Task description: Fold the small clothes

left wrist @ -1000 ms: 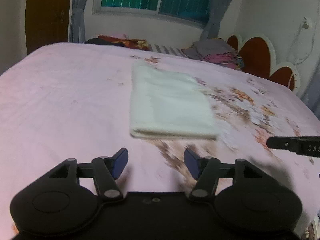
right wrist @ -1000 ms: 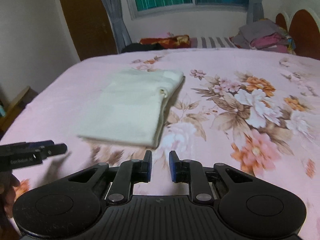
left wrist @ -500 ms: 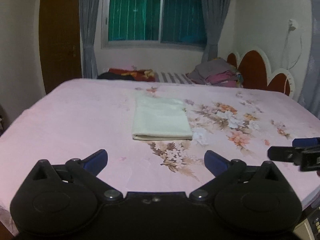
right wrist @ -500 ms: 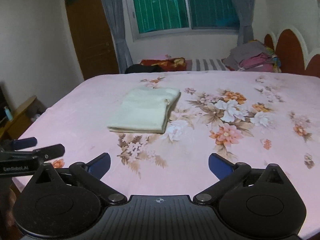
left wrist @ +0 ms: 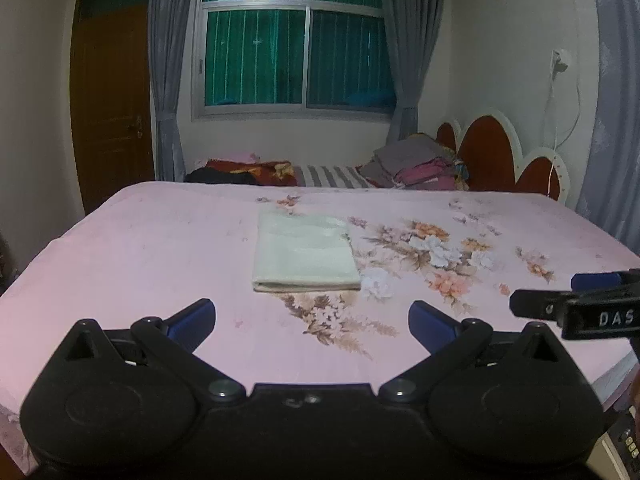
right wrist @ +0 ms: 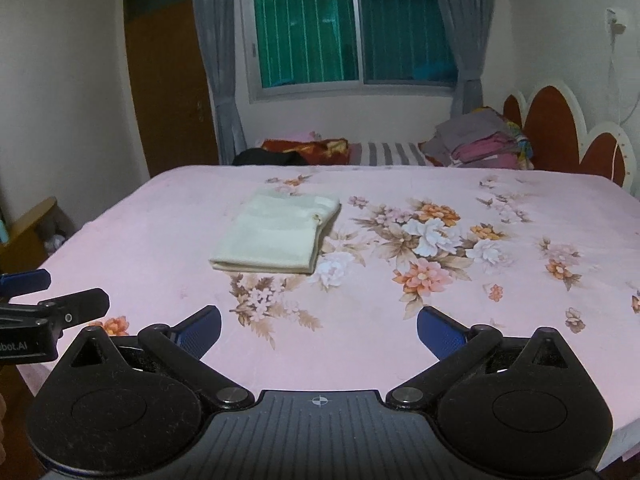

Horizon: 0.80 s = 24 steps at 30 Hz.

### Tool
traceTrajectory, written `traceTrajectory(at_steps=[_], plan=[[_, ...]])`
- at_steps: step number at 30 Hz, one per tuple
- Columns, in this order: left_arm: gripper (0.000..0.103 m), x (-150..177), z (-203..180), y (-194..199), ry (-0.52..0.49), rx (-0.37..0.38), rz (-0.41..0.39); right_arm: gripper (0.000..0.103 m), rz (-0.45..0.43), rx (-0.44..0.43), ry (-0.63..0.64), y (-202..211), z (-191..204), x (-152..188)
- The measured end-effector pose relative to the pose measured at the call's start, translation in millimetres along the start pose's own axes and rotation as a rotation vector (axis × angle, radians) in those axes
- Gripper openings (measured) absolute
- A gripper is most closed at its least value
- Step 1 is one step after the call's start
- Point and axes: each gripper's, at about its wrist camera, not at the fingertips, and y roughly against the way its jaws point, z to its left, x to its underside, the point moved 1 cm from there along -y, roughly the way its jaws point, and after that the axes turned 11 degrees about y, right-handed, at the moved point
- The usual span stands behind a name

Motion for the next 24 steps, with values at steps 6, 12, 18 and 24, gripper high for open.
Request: traceTrajectory(at_steps=[6,12,18,24], plan=[[0.103,-3.6,-4.5,1.0,-0.009,0.015,-0.018,0.103,-0.011,0.014,0.009,4.2,0.4,-2.2],[0.103,-3.7,-9.3,0.4,-0.015,0.020,-0.026,0.103,-0.024,0.024,0.004,7.2,-4.6,-4.5],[0.103,-3.7,-11.1,-0.1,-0.014,0.023,-0.026,0.103,-0.022,0.029,0.015,9.3,-6.9,-4.3],[0.103,-2.5,-14.0,-0.1,-0.020,0.023,-0.029,0.103,-0.027,0.034,0.012,11.1,-10.6,-4.5]])
